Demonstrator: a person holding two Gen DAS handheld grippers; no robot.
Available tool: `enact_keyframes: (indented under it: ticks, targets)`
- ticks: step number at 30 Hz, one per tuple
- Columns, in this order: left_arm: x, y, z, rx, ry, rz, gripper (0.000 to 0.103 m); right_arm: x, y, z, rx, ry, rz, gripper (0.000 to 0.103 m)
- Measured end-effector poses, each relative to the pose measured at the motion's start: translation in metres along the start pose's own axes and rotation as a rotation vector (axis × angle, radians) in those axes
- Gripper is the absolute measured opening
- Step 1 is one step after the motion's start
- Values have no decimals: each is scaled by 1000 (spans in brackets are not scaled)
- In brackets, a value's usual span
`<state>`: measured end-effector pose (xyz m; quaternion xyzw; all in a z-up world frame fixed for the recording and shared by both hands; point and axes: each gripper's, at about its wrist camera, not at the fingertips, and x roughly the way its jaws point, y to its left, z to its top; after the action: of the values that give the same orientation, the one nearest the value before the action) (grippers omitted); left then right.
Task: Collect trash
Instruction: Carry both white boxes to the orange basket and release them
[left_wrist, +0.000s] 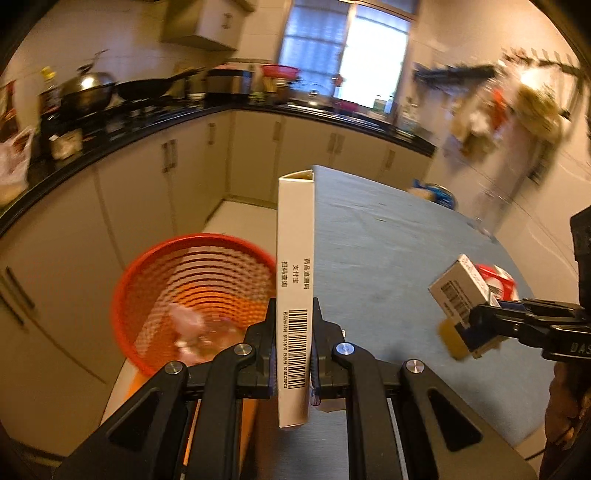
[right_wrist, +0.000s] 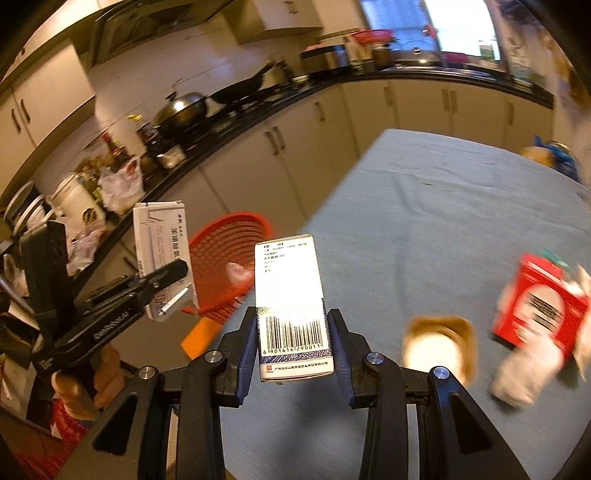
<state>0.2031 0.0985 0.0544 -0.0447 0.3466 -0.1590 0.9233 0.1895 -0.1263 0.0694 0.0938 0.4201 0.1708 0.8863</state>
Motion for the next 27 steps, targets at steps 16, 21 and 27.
enact_keyframes:
  ticks: [16,21,27]
  targets:
    - [63,77,7,-113,106,24,12,126,58,55,-2,124,79,40]
    - [71,96,5,-132,117,1,12,149,61,63,10,149,63,42]
    - [75,98,3,-130,122,-27,29,167,63,70,25,177,62,43]
